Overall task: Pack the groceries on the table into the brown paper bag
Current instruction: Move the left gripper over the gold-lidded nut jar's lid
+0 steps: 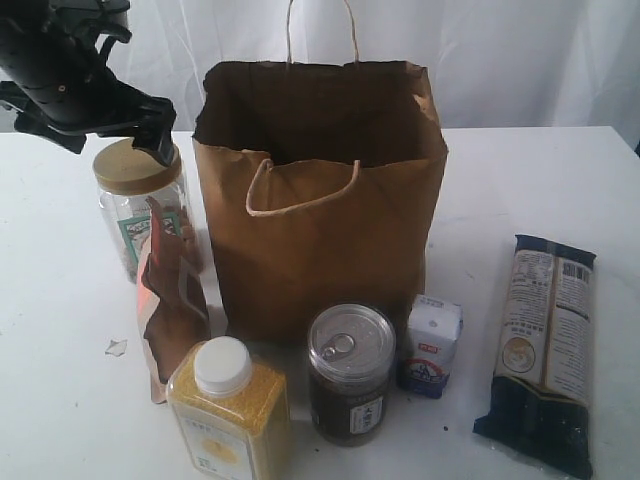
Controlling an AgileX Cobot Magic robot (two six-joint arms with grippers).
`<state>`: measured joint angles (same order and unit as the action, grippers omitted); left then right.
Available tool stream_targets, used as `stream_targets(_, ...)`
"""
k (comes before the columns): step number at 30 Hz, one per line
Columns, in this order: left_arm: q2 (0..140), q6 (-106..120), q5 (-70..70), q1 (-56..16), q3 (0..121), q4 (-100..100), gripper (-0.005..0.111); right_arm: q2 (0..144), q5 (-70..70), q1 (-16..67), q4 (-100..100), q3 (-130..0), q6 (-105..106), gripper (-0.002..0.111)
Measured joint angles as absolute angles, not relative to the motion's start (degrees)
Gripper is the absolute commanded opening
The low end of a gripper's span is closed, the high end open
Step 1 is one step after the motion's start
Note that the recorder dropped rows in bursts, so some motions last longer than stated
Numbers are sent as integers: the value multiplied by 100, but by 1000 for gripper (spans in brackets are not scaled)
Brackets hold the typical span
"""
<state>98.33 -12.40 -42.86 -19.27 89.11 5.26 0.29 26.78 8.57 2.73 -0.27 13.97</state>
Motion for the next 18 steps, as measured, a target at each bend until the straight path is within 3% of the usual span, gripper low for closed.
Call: stream_targets(18, 9992, -1276, -4021, -1891, 8911, 797, 105, 29, 2678, 857, 273, -27, 1407, 0)
